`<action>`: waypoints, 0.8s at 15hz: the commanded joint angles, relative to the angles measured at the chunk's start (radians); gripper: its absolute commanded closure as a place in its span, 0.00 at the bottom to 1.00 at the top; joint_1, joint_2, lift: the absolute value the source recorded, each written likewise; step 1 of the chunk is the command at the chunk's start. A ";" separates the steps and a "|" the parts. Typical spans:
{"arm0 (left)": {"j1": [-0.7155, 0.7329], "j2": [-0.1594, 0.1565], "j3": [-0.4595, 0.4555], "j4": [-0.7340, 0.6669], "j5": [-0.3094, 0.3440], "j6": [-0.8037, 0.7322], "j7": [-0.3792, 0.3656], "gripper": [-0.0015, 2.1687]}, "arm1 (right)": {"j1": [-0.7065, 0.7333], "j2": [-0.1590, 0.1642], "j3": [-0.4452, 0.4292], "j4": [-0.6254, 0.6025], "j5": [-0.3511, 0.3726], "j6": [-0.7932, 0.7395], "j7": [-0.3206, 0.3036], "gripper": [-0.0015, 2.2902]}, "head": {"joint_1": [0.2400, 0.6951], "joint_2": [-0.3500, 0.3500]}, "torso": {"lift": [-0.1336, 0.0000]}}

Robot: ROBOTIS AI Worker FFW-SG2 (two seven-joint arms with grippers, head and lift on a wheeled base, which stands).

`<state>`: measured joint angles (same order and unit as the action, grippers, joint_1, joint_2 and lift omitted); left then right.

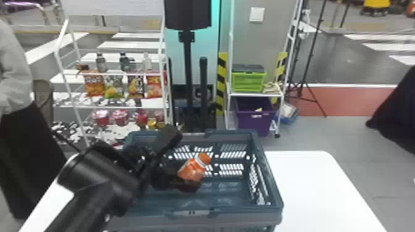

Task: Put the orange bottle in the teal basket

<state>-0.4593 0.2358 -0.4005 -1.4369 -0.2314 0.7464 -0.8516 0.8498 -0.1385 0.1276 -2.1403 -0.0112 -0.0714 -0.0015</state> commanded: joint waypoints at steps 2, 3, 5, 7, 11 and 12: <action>-0.107 -0.110 -0.009 0.270 -0.163 -0.133 -0.063 0.25 | 0.002 0.007 0.003 0.003 0.005 -0.003 0.000 0.06 | 0.57 0.50 | 1.00; -0.124 -0.133 -0.008 0.331 -0.221 -0.170 -0.073 0.25 | 0.003 0.008 0.003 0.003 0.008 -0.003 0.000 0.06 | 0.57 0.50 | 1.00; -0.148 -0.165 -0.008 0.423 -0.292 -0.213 -0.095 0.25 | 0.005 0.008 0.003 0.003 0.011 -0.006 0.000 0.06 | 0.57 0.50 | 1.00; -0.150 -0.185 -0.006 0.471 -0.373 -0.232 -0.103 0.25 | 0.005 0.010 0.006 0.003 0.014 -0.006 0.000 0.06 | 0.57 0.50 | 1.00; -0.151 -0.185 -0.006 0.503 -0.407 -0.235 -0.104 0.24 | 0.003 0.010 0.010 0.005 0.016 -0.006 0.000 0.06 | 0.57 0.50 | 1.00; -0.147 -0.185 -0.006 0.498 -0.407 -0.235 -0.092 0.16 | 0.003 0.010 0.010 0.005 0.016 -0.006 0.000 0.06 | 0.57 0.50 | 1.00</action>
<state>-0.6102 0.0498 -0.4064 -0.9374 -0.6366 0.5118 -0.9508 0.8530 -0.1289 0.1378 -2.1355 0.0045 -0.0774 -0.0015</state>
